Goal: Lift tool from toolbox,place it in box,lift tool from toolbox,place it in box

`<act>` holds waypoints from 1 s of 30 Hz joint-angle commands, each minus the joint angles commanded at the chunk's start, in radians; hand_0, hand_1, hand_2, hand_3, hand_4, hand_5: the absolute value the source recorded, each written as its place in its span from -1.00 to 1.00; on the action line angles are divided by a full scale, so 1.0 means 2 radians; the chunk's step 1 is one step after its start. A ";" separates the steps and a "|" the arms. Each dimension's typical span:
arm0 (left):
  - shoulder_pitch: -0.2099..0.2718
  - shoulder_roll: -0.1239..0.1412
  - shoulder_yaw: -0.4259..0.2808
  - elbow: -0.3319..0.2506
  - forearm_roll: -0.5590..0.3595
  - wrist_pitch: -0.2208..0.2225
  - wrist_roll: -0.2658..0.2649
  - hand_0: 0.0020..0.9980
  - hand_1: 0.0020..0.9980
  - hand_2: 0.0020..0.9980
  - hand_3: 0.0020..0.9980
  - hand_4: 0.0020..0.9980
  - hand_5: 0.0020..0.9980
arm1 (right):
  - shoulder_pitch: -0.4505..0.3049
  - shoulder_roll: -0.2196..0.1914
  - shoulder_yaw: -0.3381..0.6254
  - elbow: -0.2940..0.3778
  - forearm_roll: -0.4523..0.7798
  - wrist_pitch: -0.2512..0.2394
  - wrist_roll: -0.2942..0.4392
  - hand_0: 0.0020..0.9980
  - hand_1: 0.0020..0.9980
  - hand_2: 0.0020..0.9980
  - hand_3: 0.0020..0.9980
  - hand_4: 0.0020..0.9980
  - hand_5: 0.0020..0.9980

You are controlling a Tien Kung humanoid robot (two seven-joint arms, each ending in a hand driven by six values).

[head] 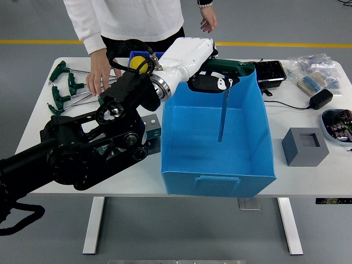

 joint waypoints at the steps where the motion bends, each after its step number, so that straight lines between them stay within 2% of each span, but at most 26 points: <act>1: 0.000 -0.002 0.005 0.004 -0.002 0.002 -0.002 -0.90 -1.00 -0.90 -0.75 0.59 0.35 | 0.000 0.000 0.000 0.000 0.000 0.000 0.000 0.41 0.36 0.47 0.25 0.77 0.55; 5: 0.000 -0.017 0.038 0.034 -0.025 0.030 -0.023 -0.90 -1.00 -0.90 -0.75 0.59 0.35 | 0.002 -0.002 0.000 0.001 -0.001 -0.001 0.000 0.41 0.36 0.47 0.25 0.77 0.55; 8: -0.001 -0.022 0.053 0.048 -0.047 0.055 -0.044 -0.86 -1.00 -0.84 -0.72 0.59 0.35 | 0.002 -0.002 0.000 0.001 -0.002 -0.001 0.000 0.41 0.36 0.48 0.25 0.77 0.55; 11: 0.000 -0.027 0.064 0.068 -0.084 0.076 -0.085 -0.86 -1.00 -0.84 -0.72 0.59 0.35 | 0.002 -0.002 0.001 0.001 -0.003 -0.001 0.000 0.41 0.36 0.48 0.25 0.77 0.55; 12: 0.000 -0.028 0.066 0.074 -0.092 0.080 -0.097 -0.71 -0.86 -0.70 -0.59 0.60 0.30 | 0.002 -0.003 0.001 0.001 -0.003 -0.001 0.000 0.41 0.36 0.48 0.25 0.77 0.55; 15: 0.000 -0.031 0.068 0.093 -0.120 0.080 -0.134 -0.71 -0.86 -0.70 -0.59 0.60 0.30 | 0.001 -0.003 0.001 0.001 -0.003 -0.002 0.000 0.41 0.36 0.48 0.25 0.77 0.55; 17: -0.001 -0.034 0.069 0.103 -0.132 0.069 -0.149 -0.71 -0.86 -0.70 -0.59 0.60 0.30 | 0.001 -0.003 0.003 0.001 -0.007 -0.002 -0.001 0.41 0.36 0.48 0.25 0.77 0.55; 18: -0.002 -0.036 0.069 0.108 -0.137 0.062 -0.156 -0.52 -0.47 -0.27 -0.21 0.66 0.29 | 0.002 -0.003 0.004 0.001 -0.008 -0.002 -0.001 0.41 0.36 0.47 0.25 0.77 0.55; 23: -0.007 -0.048 0.076 0.137 -0.163 0.050 -0.189 -0.52 -0.47 -0.27 -0.21 0.66 0.29 | 0.005 -0.005 0.011 0.002 -0.020 -0.003 -0.004 0.41 0.36 0.47 0.25 0.77 0.55; 24: -0.008 -0.051 0.078 0.143 -0.165 0.052 -0.197 -0.19 0.03 0.23 0.09 0.71 0.30 | 0.005 -0.006 0.013 0.002 -0.023 -0.003 -0.005 0.41 0.36 0.47 0.25 0.77 0.55; 29: -0.018 -0.051 0.078 0.166 -0.174 0.065 -0.227 -0.19 0.03 0.23 0.09 0.71 0.30 | 0.008 -0.008 0.019 0.004 -0.033 -0.005 -0.007 0.41 0.36 0.47 0.25 0.77 0.55; 30: -0.020 -0.051 0.077 0.169 -0.183 0.066 -0.234 0.01 0.18 0.41 0.21 0.71 0.27 | 0.008 -0.009 0.020 0.004 -0.034 -0.006 -0.007 0.41 0.36 0.47 0.25 0.78 0.54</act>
